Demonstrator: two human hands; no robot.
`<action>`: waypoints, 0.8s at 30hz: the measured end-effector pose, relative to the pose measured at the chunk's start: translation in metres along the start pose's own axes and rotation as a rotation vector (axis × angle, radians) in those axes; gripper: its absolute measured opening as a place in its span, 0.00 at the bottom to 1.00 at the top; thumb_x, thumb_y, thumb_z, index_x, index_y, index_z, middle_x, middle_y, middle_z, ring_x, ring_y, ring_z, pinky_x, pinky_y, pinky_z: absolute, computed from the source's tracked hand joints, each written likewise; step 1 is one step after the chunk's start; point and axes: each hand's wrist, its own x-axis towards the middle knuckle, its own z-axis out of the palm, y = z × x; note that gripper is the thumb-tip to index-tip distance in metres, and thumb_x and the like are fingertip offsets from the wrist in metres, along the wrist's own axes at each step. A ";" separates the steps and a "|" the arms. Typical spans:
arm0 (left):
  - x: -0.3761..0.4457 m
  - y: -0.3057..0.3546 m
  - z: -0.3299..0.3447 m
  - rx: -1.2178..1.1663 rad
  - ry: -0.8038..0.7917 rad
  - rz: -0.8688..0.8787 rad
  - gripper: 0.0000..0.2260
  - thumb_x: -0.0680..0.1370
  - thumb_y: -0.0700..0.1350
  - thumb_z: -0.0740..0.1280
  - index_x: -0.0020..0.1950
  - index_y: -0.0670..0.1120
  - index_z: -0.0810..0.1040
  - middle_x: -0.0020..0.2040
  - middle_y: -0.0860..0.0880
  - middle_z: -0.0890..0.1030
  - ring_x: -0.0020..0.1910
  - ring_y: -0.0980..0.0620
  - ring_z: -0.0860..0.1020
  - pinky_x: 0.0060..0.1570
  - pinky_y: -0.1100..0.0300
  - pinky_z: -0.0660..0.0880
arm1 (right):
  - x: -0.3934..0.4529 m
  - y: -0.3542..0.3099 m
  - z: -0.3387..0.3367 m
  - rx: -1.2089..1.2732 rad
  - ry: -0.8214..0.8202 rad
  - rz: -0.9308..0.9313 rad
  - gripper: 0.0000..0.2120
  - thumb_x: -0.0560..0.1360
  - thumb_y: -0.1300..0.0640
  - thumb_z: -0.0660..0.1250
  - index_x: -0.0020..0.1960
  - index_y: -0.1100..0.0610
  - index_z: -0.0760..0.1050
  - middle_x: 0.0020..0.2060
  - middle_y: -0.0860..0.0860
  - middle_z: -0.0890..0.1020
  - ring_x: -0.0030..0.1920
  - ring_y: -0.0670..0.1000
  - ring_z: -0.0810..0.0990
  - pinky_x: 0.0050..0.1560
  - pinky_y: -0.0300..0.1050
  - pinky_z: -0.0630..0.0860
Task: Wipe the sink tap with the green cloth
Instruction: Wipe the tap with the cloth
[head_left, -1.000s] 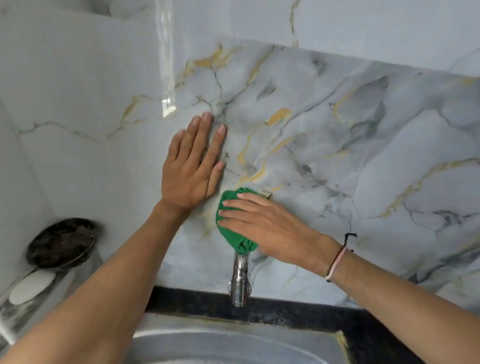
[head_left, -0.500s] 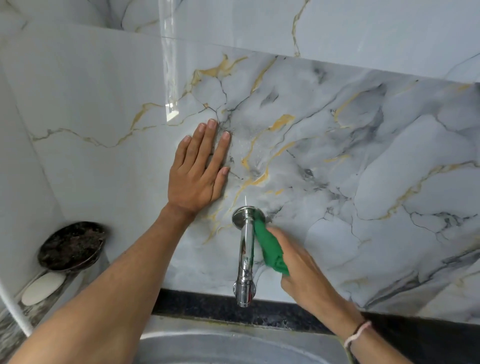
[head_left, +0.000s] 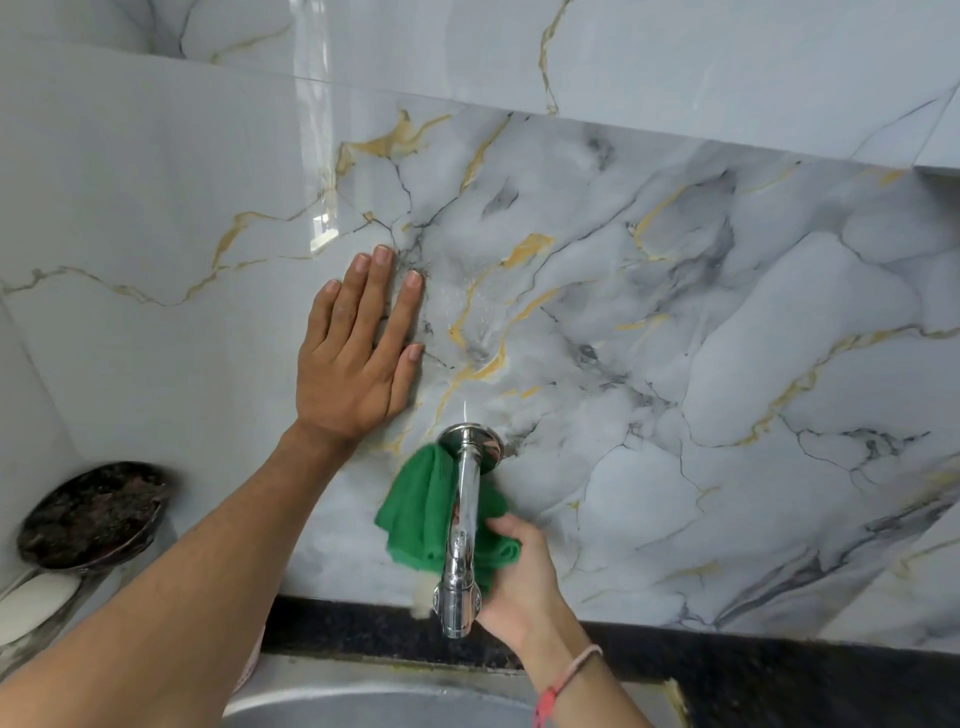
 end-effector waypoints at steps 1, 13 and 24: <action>0.000 0.000 0.000 0.003 0.001 0.002 0.28 0.84 0.50 0.53 0.83 0.42 0.61 0.81 0.37 0.61 0.83 0.41 0.56 0.83 0.48 0.52 | 0.002 -0.001 0.007 -0.023 0.007 -0.012 0.16 0.76 0.57 0.59 0.54 0.65 0.79 0.43 0.62 0.85 0.45 0.60 0.82 0.47 0.52 0.83; 0.000 -0.001 -0.001 -0.001 -0.010 0.005 0.27 0.84 0.51 0.51 0.83 0.43 0.60 0.81 0.37 0.60 0.83 0.41 0.56 0.83 0.48 0.52 | -0.021 -0.024 0.023 -0.110 0.012 -0.124 0.13 0.77 0.61 0.59 0.55 0.65 0.79 0.44 0.62 0.85 0.48 0.61 0.81 0.68 0.64 0.73; -0.001 0.001 0.000 -0.008 -0.004 -0.002 0.27 0.84 0.51 0.51 0.83 0.42 0.60 0.81 0.37 0.61 0.83 0.41 0.56 0.82 0.47 0.54 | -0.068 -0.041 0.074 -0.751 0.226 -0.593 0.09 0.80 0.66 0.58 0.46 0.61 0.77 0.45 0.64 0.82 0.43 0.56 0.79 0.41 0.47 0.73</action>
